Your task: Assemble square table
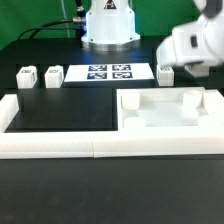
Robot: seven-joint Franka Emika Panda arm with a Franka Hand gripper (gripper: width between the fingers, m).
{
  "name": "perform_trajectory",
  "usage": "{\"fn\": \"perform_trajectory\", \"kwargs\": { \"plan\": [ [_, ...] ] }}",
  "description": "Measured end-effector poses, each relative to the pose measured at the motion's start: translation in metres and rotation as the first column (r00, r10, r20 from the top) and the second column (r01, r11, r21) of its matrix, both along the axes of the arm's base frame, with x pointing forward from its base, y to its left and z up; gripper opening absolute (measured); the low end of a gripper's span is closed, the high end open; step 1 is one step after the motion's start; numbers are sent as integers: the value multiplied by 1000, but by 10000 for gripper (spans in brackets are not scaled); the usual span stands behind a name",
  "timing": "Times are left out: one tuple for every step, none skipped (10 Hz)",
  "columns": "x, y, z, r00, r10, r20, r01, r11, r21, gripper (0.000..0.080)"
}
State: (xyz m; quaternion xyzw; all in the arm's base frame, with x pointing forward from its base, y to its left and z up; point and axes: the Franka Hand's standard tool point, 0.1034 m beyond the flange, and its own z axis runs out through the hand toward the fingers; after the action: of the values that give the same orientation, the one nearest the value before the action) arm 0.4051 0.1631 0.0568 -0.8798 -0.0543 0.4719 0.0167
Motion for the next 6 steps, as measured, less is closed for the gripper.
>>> {"fn": "perform_trajectory", "kwargs": {
  "plan": [
    [12,-10,25,999,-9,47,8,1000,14,291],
    [10,-18,42,999,-14,36,14,1000,8,291],
    [13,-21,47,999,-20,48,19,1000,7,291],
    [23,-18,42,988,-34,151,32,999,17,291],
    [22,-18,44,972,-40,233,37,999,20,291],
    [21,-19,44,961,-43,272,39,999,21,291]
  ]
}}
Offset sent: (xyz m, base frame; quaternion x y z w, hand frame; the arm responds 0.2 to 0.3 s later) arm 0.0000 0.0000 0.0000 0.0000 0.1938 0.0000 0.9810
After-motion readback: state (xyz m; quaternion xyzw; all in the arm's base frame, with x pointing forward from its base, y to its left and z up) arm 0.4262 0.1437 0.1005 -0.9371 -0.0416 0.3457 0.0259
